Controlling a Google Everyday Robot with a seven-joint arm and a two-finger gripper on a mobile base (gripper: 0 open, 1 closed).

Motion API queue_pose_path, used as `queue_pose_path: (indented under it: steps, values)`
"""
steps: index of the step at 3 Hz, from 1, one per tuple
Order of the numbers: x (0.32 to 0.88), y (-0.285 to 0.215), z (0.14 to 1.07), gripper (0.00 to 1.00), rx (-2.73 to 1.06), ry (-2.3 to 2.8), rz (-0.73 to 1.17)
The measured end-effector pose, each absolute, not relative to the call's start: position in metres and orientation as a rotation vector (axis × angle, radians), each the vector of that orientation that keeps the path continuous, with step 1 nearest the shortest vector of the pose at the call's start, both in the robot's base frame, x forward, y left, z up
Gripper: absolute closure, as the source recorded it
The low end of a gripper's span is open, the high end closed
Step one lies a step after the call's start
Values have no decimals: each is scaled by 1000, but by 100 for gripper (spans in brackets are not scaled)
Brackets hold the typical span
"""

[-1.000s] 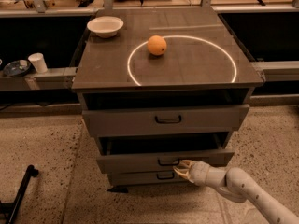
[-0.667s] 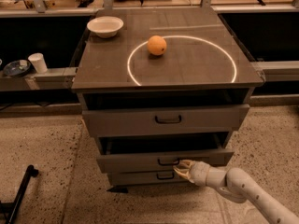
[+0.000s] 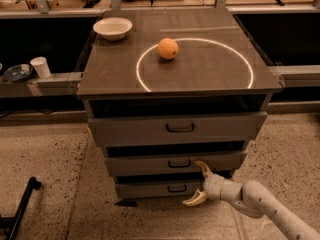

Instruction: Close middle drawer

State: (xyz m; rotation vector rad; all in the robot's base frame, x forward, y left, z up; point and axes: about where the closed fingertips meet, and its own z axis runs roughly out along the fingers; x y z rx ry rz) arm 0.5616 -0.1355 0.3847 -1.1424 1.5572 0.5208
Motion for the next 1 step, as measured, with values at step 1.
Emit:
queue_pose_path:
  steps: [1]
  values:
    - [562, -135, 385, 0, -1142, 1557, 521]
